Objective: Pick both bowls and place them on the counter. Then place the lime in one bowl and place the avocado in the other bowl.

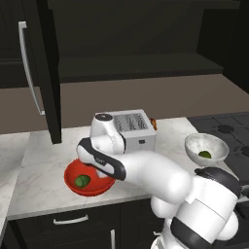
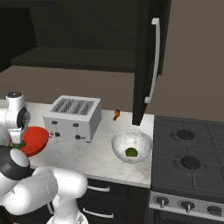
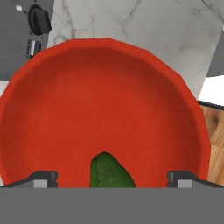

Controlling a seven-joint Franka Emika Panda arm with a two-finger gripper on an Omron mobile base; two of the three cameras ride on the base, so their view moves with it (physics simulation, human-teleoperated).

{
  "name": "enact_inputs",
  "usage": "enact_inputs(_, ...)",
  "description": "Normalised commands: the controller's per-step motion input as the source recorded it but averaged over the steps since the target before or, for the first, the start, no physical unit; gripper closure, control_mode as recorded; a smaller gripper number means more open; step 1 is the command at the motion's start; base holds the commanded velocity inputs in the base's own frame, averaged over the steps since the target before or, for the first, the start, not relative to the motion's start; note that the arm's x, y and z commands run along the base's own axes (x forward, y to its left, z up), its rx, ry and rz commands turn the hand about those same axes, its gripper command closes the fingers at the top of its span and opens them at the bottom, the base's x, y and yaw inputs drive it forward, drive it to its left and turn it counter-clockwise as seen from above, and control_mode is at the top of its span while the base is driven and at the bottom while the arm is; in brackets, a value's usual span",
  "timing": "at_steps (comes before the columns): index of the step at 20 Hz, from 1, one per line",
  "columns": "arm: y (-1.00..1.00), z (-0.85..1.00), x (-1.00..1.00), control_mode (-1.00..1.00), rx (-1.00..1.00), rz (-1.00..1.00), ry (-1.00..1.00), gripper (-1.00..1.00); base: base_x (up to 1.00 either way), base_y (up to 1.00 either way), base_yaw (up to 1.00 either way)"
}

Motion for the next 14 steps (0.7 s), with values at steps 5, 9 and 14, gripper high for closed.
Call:
enact_inputs(5,-0.30,0.26,-0.29,-1.00,0.05,0.00,-0.01,-1.00,0.00,0.00,0.00)
enact_inputs(9,-0.16,0.33,-0.30,-1.00,0.01,0.00,0.00,-1.00,0.00,0.00,0.00)
enact_inputs(14,-0.14,0.37,-0.29,-1.00,0.00,0.01,0.00,-1.00,0.00,0.00,0.00)
